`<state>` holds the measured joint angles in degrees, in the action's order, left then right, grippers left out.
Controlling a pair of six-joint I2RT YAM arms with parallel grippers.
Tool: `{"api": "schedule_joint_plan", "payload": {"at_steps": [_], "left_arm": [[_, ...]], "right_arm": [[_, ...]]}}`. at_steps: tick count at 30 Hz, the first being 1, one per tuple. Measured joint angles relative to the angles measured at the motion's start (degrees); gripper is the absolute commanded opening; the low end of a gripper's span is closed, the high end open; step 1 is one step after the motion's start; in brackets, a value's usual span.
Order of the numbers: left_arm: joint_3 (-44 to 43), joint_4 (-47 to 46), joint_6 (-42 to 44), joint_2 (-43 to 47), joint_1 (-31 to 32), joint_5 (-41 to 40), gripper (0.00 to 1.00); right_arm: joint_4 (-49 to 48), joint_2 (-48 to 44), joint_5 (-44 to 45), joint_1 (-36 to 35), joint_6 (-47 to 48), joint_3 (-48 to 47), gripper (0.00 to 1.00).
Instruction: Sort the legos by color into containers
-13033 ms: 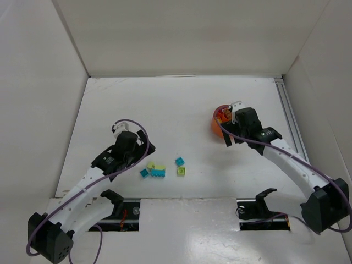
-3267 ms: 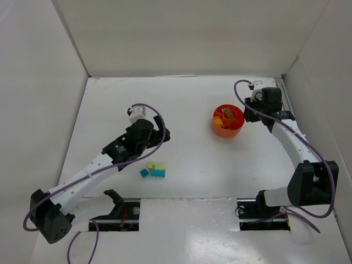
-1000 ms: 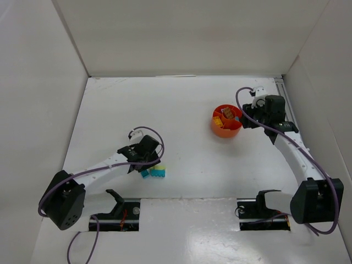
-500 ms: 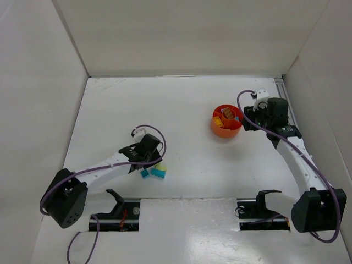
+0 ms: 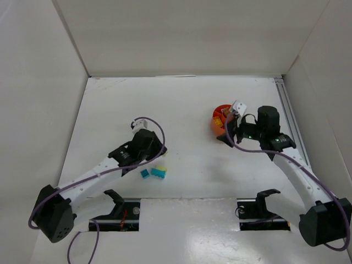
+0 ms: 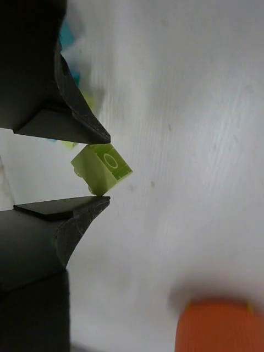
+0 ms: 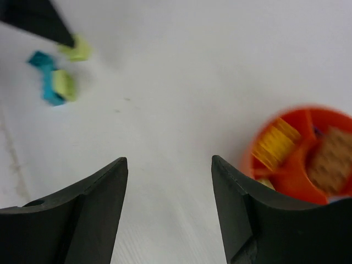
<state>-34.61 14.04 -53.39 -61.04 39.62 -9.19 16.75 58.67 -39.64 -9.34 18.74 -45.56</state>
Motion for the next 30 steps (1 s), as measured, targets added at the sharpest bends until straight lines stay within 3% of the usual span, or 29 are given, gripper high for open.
{"api": "schedule_joint_plan", "payload": {"at_steps": [6, 13, 21, 27, 29, 30], "left_arm": [[-2.4, -12.7, 4.1, 10.8, 0.0, 11.7, 0.23], [-4.1, -21.3, 8.2, 9.9, 0.0, 24.6, 0.22], [-4.1, -25.6, 10.5, 8.8, 1.3, 32.9, 0.21], [-4.1, -26.1, 12.3, 10.4, 1.9, 33.0, 0.21], [-4.1, -26.2, 12.6, 10.6, 1.9, 32.4, 0.21], [-4.1, -26.4, 12.9, 10.7, 1.9, 32.1, 0.21]], "right_arm": [[-4.1, -0.6, -10.4, -14.8, 5.9, -0.2, 0.73], [-6.4, 1.2, -11.8, -27.2, 10.7, -5.4, 0.76], [-10.6, 5.6, -8.2, -29.1, 9.9, -7.6, 0.76], [-11.3, 8.6, -7.1, -29.1, 8.1, -9.4, 0.62], [-11.5, 9.1, -7.7, -29.4, 7.5, -9.8, 0.52], [-11.5, 9.3, -8.4, -29.4, 7.2, -9.9, 0.39]]}}
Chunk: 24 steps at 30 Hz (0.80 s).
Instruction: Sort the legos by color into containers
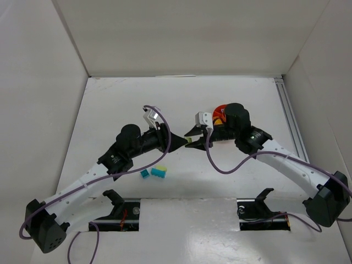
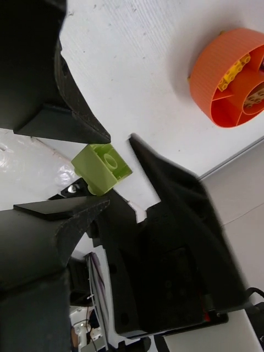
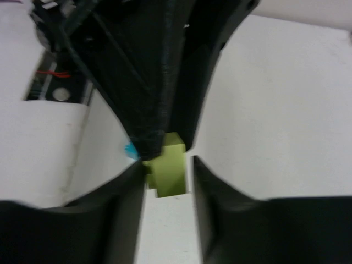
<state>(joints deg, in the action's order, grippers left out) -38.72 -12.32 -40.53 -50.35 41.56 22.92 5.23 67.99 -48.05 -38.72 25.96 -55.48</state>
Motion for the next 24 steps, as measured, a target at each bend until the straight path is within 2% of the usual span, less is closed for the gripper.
{"api": "schedule_joint_plan", "payload": {"at_steps": [1, 3, 4, 7, 9, 10, 11, 12, 13, 14, 18, 24], "left_arm": [[0.0, 0.0, 0.0, 0.1, 0.0, -0.1, 0.21], [0.0, 0.0, 0.5, 0.2, -0.1, -0.6, 0.22], [0.0, 0.0, 0.7, 0.3, -0.1, -0.7, 0.26], [0.0, 0.2, 0.9, 0.3, 0.0, -0.9, 0.38], [0.0, 0.6, 1.1, 0.3, 0.0, -1.2, 0.47], [0.0, 0.6, 1.1, 0.3, 0.0, -1.3, 0.59], [0.0, 0.5, 1.2, 0.2, 0.1, -1.4, 0.63], [-0.1, 0.6, 1.1, 0.2, 0.1, -1.5, 0.73], [-0.2, 0.7, 1.1, 0.2, 0.1, -1.6, 0.89], [-0.3, 0.9, 1.2, 0.2, 0.2, -2.1, 1.00], [-0.7, 3.0, 1.1, 0.3, 0.4, -4.3, 1.00], [-1.2, 8.9, 0.9, 2.9, 0.4, -10.3, 1.00]], "right_arm": [[-0.1, 0.2, -0.5, -0.1, -0.2, -0.1, 0.31], [0.1, 0.7, -2.0, -0.3, -1.0, -0.2, 0.23], [0.1, 0.9, -2.7, -0.2, -1.3, -0.3, 0.13], [-0.1, 1.6, -3.9, 0.1, -1.6, -0.5, 0.02], [-0.1, 2.2, -4.3, 0.1, -1.9, -0.8, 0.00], [-0.2, 2.6, -4.3, 0.1, -2.0, -1.0, 0.00], [-0.2, 2.8, -4.2, 0.0, -2.2, -1.3, 0.00], [-0.4, 3.0, -4.0, 0.0, -2.6, -1.3, 0.00], [-0.5, 3.2, -3.7, 0.0, -2.9, -1.4, 0.00], [-0.8, 3.3, -3.4, 0.1, -3.3, -1.4, 0.00], [-1.3, 3.7, -3.2, 2.8, -4.7, -1.5, 0.00], [-1.5, 3.5, -3.3, 13.2, -6.2, -0.6, 0.00]]}}
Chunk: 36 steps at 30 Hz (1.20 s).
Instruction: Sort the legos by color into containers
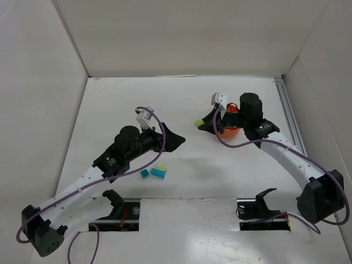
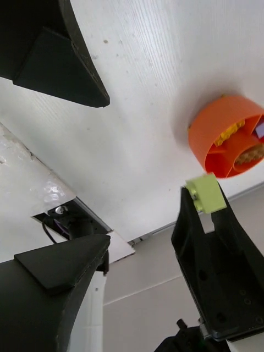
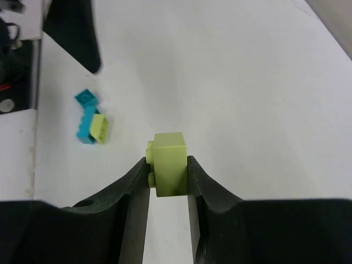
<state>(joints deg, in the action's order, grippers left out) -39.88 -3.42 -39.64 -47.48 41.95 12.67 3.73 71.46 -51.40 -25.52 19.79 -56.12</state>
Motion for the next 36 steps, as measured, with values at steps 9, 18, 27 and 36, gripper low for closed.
{"api": "schedule_joint_plan", "payload": {"at_steps": [9, 18, 27, 36], "left_arm": [[-2.1, 13.4, -2.8, -1.8, -0.9, -13.6, 1.00], [-2.1, 19.3, -3.3, -6.9, -3.6, -16.6, 1.00], [-1.7, 19.5, -3.3, -11.0, -6.6, -16.4, 1.00], [-0.8, 18.9, -2.4, -14.4, -9.0, -13.9, 1.00]], "right_arm": [[11.6, -1.7, 13.9, 13.0, 1.7, 0.7, 0.00], [18.2, 0.2, 22.4, 20.3, 2.5, 0.5, 0.00], [18.9, 1.4, 24.3, 20.3, 3.0, 0.3, 0.01], [19.3, 3.0, 28.0, 20.3, 2.9, 0.2, 0.04]]}}
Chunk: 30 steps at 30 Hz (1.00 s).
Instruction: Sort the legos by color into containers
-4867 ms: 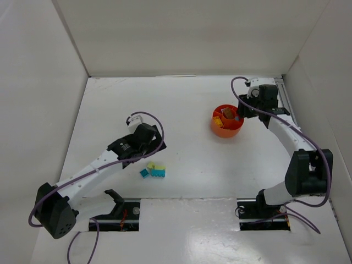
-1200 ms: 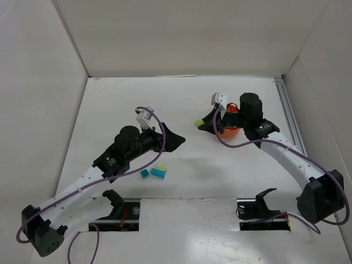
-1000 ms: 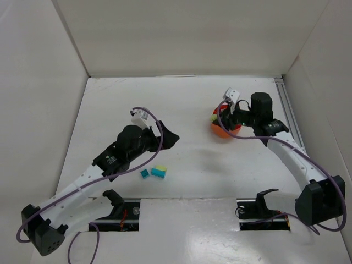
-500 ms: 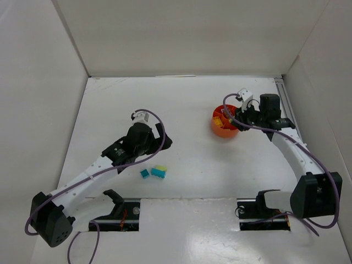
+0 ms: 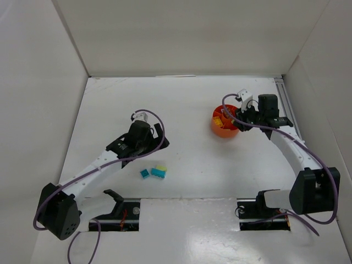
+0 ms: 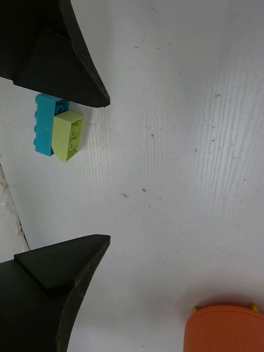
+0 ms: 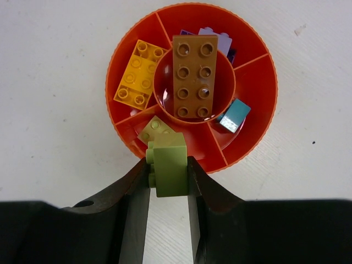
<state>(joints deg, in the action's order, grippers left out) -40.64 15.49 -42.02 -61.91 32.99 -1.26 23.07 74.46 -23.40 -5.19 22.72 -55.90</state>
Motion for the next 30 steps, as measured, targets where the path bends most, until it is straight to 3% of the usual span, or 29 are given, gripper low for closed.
{"api": "schedule_joint_plan", "payload": {"at_steps": [16, 30], "left_arm": [[0.0, -0.8, 0.9, -2.2, 0.0, 0.8, 1.00], [0.0, -1.1, 1.1, -5.4, 0.0, 1.0, 1.00]], "right_arm": [[0.5, 2.3, 2.4, 0.0, 0.0, -0.2, 0.05], [0.5, 2.9, 3.4, 0.0, 0.0, -0.3, 0.12]]}}
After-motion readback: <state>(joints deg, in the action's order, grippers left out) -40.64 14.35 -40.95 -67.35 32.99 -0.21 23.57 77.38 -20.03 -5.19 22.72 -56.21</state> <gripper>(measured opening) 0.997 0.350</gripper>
